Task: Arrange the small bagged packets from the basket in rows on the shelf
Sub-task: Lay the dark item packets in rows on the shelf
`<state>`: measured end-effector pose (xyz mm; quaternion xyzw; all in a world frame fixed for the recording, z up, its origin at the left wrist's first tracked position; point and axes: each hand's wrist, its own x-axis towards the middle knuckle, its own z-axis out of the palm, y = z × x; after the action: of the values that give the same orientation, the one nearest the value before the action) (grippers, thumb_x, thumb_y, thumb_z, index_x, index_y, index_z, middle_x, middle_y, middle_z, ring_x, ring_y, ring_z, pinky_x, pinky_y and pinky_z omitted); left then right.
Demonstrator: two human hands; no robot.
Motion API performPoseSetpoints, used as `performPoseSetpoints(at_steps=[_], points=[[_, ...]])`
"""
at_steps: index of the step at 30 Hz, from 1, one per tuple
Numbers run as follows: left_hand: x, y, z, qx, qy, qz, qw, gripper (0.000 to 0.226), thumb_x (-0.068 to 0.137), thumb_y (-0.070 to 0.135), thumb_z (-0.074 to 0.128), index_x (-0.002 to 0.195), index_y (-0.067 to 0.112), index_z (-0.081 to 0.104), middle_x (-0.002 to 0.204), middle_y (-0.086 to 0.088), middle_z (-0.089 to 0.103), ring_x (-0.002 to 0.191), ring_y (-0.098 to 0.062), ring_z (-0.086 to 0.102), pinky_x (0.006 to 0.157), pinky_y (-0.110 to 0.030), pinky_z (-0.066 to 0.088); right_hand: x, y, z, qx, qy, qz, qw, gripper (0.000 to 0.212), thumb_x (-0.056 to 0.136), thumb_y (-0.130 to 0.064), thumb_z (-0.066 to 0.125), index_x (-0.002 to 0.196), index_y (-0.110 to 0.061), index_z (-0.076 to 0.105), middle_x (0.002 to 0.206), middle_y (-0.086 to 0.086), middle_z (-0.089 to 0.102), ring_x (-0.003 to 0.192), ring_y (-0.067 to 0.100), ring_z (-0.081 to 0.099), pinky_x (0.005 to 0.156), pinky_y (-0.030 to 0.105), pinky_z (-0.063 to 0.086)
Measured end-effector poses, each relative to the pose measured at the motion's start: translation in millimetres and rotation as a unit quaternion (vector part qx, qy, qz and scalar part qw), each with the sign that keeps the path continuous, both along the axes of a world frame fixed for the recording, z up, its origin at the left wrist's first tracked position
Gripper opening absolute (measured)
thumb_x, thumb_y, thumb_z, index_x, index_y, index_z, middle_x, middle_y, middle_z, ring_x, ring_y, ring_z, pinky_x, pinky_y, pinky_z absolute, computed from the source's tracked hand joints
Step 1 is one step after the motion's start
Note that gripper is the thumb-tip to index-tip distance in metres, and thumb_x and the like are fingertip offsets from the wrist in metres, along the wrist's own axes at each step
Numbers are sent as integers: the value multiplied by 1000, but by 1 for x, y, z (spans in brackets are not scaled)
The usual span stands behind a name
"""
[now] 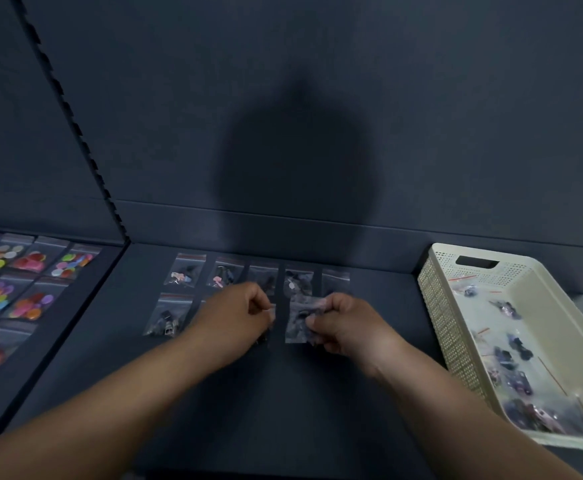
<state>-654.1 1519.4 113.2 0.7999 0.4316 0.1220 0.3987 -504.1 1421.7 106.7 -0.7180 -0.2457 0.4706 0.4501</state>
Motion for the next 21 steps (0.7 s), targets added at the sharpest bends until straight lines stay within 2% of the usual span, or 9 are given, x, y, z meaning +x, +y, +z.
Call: performPoseSetpoints(at_steps=[2, 4, 7, 9, 11, 14, 18, 19, 21], points=[[-6, 0, -1, 69, 44, -34, 996, 9, 86, 27, 63, 95, 25, 62, 92, 11, 62, 86, -9, 59, 74, -23, 46, -1, 2, -2, -11, -72, 25, 997, 10, 83, -5, 65, 85, -12, 57, 63, 4, 60, 50, 10, 54, 48, 21, 44], [-8, 0, -3, 147, 81, -69, 983, 18, 88, 29, 60, 106, 24, 62, 105, 8, 60, 100, -11, 55, 78, -20, 39, -2, 2, -4, -26, -169, 52, 984, 16, 82, -12, 68, 95, -13, 59, 70, 4, 66, 59, 12, 60, 59, 26, 49], [-10, 1, -10, 228, 112, -116, 960, 21, 90, 30, 55, 110, 24, 61, 113, 5, 58, 111, -16, 49, 88, -24, 37, -2, -4, -3, -81, -397, 115, 907, 35, 85, -32, 64, 115, -22, 50, 99, -2, 65, 93, 17, 61, 77, 28, 46], [-11, 2, -17, 247, 129, -143, 950, 22, 91, 30, 50, 110, 25, 60, 114, 6, 57, 112, -17, 45, 93, -27, 37, -4, -11, -4, -55, -503, 122, 854, 29, 90, -33, 56, 116, -22, 50, 111, -2, 56, 103, 20, 57, 82, 30, 46], [-11, 3, -24, 258, 139, -171, 941, 24, 92, 26, 47, 112, 25, 60, 116, 6, 55, 112, -17, 42, 95, -26, 35, -5, -18, -11, 16, -543, 158, 825, 21, 91, -26, 47, 108, -21, 58, 110, -3, 56, 103, 20, 55, 85, 25, 44], [-11, 3, -31, 260, 152, -213, 929, 29, 91, 19, 42, 114, 26, 59, 117, 7, 54, 110, -17, 43, 97, -29, 35, -4, -26, -31, 52, -553, 251, 793, 36, 85, -24, 37, 104, -21, 67, 115, -3, 63, 106, 22, 58, 93, 26, 46], [-11, 6, -35, 258, 158, -230, 925, 34, 90, 14, 39, 115, 27, 58, 117, 6, 55, 108, -18, 47, 97, -32, 37, -4, -29, -42, 27, -541, 277, 794, 45, 84, -25, 34, 120, -22, 62, 132, 3, 57, 119, 28, 55, 99, 40, 46], [-11, 7, -35, 255, 155, -231, 926, 34, 91, 14, 39, 115, 27, 59, 117, 6, 55, 108, -18, 46, 97, -32, 37, -5, -28, -42, 18, -546, 288, 786, 47, 86, -28, 32, 125, -22, 59, 138, 4, 52, 127, 29, 49, 106, 41, 38], [-11, 7, -35, 250, 156, -232, 927, 35, 93, 15, 38, 118, 26, 59, 121, 6, 55, 110, -18, 46, 98, -32, 37, -8, -28, -40, -2, -558, 320, 765, 61, 88, -42, 19, 142, -24, 39, 154, 0, 27, 145, 24, 18, 116, 34, 6]])
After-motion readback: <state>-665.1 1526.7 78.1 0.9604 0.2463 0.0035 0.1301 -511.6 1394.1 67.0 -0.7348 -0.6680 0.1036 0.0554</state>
